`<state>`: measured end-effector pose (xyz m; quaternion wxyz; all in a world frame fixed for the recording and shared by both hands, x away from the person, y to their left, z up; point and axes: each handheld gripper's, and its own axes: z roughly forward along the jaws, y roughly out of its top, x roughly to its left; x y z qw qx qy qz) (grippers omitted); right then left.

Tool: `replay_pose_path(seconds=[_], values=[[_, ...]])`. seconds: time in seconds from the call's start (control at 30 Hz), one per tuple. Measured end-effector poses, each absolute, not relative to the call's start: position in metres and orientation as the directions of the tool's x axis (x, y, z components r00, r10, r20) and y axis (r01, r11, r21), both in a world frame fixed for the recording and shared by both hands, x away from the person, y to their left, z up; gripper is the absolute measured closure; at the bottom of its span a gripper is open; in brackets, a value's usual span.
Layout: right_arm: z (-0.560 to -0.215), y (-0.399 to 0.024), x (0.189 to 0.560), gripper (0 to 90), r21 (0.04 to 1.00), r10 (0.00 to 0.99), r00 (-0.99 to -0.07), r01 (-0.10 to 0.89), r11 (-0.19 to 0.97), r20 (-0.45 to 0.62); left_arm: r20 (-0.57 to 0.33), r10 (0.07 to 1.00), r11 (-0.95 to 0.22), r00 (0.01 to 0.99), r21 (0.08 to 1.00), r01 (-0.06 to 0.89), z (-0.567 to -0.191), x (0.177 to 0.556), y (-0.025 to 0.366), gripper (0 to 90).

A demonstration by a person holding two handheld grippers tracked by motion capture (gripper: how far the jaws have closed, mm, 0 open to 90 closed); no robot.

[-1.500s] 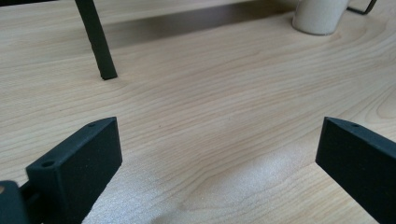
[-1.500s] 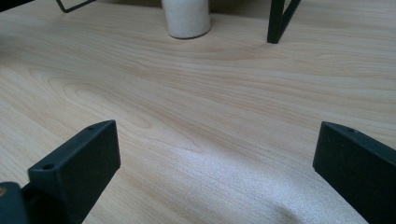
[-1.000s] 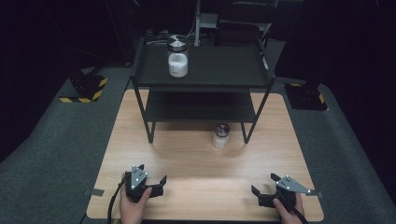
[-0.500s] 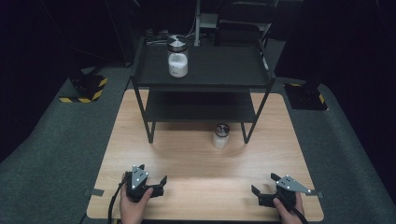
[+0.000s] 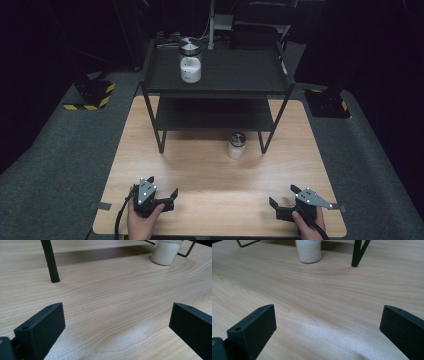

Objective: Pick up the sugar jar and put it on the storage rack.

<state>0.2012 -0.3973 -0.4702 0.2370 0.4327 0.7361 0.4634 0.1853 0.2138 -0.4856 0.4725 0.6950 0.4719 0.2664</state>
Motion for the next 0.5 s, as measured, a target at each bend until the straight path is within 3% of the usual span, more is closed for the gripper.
replay_pose_path(seconds=[0.5], values=[[-0.437, -0.366, 0.222, 0.5, 0.905, 0.829, -0.559, 0.341, 0.255, -0.022, -0.081, 0.901, -0.111, 0.425, 0.907, 0.407, -0.485, 0.185, 0.22, 0.7]])
